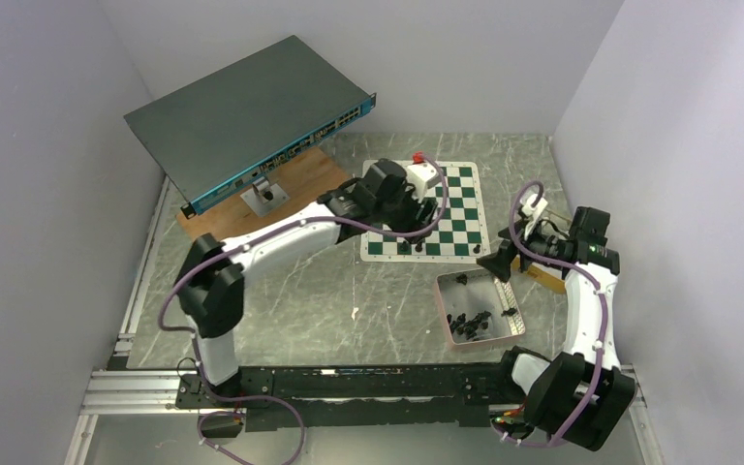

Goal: Set up the chess pieces on the board

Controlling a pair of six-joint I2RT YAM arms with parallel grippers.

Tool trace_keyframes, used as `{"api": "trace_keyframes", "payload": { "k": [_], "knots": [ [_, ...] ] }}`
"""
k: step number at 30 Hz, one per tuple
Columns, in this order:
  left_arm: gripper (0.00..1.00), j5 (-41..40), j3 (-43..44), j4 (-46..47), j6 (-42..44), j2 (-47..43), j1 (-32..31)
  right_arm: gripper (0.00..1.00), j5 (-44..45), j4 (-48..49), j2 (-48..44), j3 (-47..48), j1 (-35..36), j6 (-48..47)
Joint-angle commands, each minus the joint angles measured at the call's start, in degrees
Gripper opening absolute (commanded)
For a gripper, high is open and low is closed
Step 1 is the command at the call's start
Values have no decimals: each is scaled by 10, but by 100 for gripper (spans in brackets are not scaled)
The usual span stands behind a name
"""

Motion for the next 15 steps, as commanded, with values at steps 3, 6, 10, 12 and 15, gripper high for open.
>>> {"api": "trace_keyframes", "payload": {
  "k": [3,6,10,12,15],
  "knots": [
    [80,-17,-117,33,6,-161,4,100,-81,-228,2,44,-1,-316],
    [95,-24,-173,37,-9,-244,14,100,-82,-338,32,63,3,-423],
    [100,4,-228,27,-34,-330,46,100,-51,-436,74,70,32,-563],
    [100,23,-247,20,-42,-365,63,100,-34,-435,78,52,50,-593],
    [100,44,-253,-10,-33,-396,84,99,-10,-388,61,15,84,-611]
  ]
}}
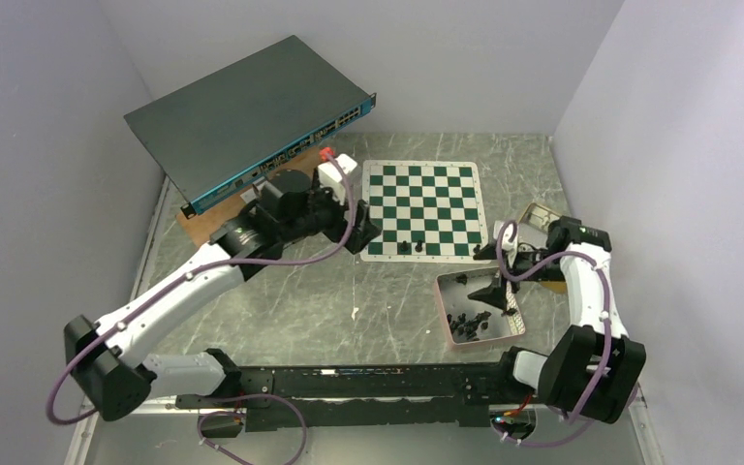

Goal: Set up the chess pieces on the board

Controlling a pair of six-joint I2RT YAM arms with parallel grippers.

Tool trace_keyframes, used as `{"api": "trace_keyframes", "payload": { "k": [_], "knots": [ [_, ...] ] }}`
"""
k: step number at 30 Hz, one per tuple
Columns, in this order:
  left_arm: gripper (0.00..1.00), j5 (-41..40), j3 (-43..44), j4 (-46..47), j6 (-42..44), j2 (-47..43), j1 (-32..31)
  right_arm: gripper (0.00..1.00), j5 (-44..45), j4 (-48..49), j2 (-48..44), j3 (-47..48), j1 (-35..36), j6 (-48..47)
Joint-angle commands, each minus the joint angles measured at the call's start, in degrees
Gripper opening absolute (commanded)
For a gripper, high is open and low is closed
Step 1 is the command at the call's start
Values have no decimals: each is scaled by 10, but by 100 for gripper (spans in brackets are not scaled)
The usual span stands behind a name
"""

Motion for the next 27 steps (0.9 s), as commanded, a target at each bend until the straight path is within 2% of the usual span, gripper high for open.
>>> {"api": "trace_keyframes", "payload": {
  "k": [1,6,12,19,23,27],
  "knots": [
    [100,42,-3,-36,3,-40,24,98,27,9,-28,-44,49,-102],
    [100,51,-2,-102,72,-46,31,97,93,114,-59,-101,102,-43],
    [100,54,-95,-29,116,-83,31,86,97,137,-62,-132,104,-42],
    [100,10,-97,-48,140,-99,31,71,120,139,-23,-146,104,-73],
    [100,25,-95,-50,135,-95,32,62,134,125,5,-144,107,-87],
    [100,35,-93,-52,133,-94,32,58,147,144,2,-149,107,-68]
  ]
}}
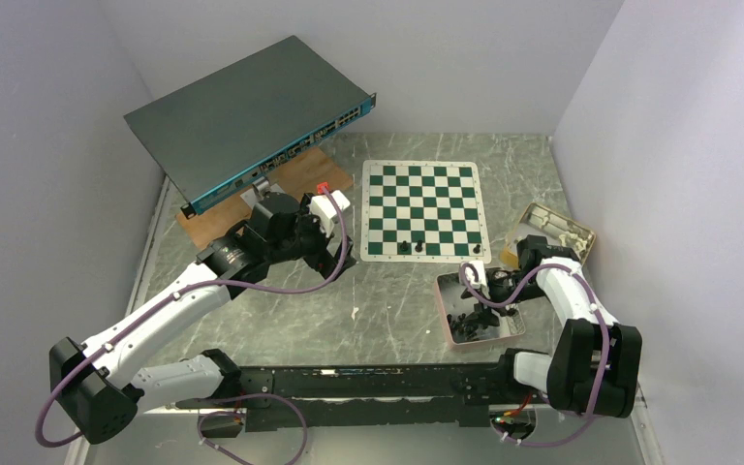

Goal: Set up the chess pieces on the board

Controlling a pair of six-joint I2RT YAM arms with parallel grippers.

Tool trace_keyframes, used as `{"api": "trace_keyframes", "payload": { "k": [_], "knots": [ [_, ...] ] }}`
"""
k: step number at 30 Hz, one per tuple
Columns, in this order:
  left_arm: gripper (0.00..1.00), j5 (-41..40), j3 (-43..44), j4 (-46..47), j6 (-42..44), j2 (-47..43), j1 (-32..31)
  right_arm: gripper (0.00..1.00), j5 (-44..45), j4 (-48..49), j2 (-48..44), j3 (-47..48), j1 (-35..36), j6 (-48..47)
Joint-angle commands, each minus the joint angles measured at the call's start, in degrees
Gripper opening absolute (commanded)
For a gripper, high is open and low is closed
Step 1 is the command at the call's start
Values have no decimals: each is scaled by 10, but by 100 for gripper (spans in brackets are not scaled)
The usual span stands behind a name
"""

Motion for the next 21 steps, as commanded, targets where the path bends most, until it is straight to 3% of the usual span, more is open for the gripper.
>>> {"api": "trace_keyframes", "payload": {
  "k": [1,21],
  "knots": [
    [100,13,9,18,8,-9,2,57,14,16,-4,-4,3,-13],
    [100,12,9,16,10,-2,2,37,59,58,5,-13,57,31]
  ]
}}
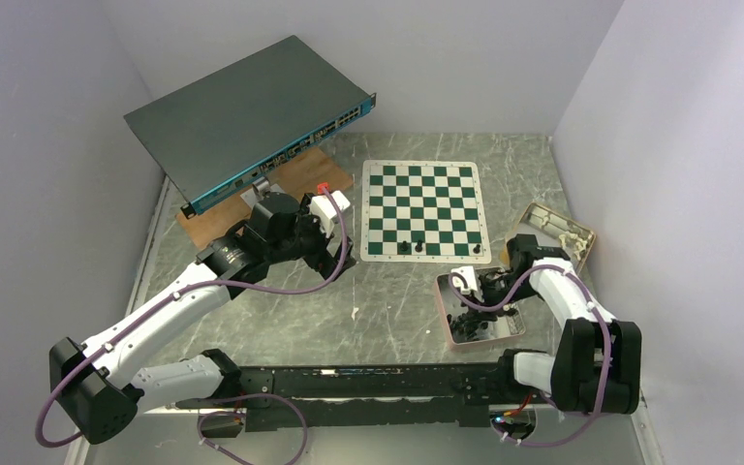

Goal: Set up the chess pieces on the board

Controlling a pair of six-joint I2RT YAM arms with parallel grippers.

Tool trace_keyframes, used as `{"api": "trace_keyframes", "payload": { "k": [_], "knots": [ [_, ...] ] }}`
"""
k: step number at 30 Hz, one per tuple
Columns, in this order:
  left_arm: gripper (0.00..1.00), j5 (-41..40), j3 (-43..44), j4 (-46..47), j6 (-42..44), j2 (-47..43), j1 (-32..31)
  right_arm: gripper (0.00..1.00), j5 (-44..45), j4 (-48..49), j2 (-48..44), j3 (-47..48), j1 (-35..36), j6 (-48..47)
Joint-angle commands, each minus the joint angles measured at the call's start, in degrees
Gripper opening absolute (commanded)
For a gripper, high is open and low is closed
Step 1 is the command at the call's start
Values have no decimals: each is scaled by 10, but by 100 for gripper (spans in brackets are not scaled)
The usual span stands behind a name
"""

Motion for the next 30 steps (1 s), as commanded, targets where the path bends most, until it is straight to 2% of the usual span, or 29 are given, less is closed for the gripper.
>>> {"api": "trace_keyframes", "payload": {
  "k": [1,30],
  "knots": [
    [100,10,9,15,7,-2,2,36,6,17,0,-3,12,7],
    [100,8,9,14,8,9,2,26,45,42,14,-8,70,46]
  ]
}}
